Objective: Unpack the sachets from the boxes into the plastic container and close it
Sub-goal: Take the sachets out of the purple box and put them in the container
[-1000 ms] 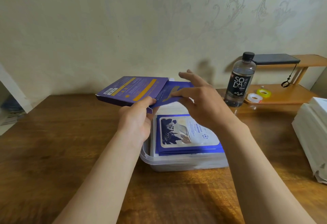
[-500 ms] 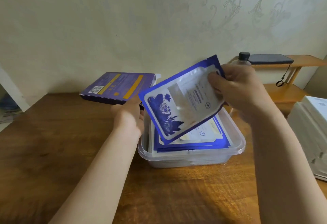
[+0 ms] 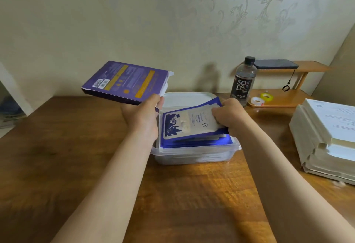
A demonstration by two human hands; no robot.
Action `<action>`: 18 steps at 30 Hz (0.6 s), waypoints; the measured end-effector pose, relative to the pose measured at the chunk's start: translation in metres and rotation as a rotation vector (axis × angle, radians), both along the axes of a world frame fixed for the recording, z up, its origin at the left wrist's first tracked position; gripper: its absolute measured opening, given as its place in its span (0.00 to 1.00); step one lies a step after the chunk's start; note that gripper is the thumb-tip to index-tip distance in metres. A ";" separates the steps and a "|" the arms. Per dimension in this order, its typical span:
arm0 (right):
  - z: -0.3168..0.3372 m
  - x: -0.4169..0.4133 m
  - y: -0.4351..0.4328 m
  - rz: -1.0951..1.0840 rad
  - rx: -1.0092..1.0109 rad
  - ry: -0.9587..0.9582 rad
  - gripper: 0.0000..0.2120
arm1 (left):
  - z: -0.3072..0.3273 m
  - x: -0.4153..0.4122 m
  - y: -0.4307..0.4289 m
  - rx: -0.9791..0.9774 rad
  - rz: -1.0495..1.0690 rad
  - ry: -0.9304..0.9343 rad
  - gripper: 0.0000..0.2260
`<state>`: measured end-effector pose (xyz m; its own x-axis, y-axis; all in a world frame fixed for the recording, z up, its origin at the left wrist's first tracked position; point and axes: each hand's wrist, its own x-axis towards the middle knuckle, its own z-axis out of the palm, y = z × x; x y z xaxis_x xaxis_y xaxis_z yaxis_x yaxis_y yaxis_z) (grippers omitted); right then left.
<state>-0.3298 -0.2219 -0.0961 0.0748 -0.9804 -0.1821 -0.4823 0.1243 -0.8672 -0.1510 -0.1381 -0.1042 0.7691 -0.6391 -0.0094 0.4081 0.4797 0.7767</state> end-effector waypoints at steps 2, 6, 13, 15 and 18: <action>-0.001 0.002 0.003 0.042 -0.142 0.224 0.08 | -0.002 -0.001 0.004 0.012 -0.024 -0.027 0.20; -0.001 0.007 0.013 0.123 -0.380 0.678 0.14 | -0.005 -0.004 0.015 0.024 -0.070 -0.069 0.19; 0.000 0.032 0.018 0.508 -0.676 0.831 0.23 | -0.012 -0.006 0.016 0.025 -0.066 -0.071 0.18; -0.007 0.039 0.016 0.657 -0.622 0.776 0.29 | -0.013 -0.006 0.017 0.027 -0.054 -0.063 0.19; -0.014 0.040 0.011 0.732 -0.665 0.786 0.32 | -0.013 -0.006 0.017 0.038 -0.035 -0.058 0.22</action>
<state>-0.2902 -0.2111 -0.1102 0.7331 -0.6745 0.0873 -0.6660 -0.7380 -0.1086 -0.1568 -0.1209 -0.1173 0.7463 -0.6655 0.0097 0.3781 0.4359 0.8167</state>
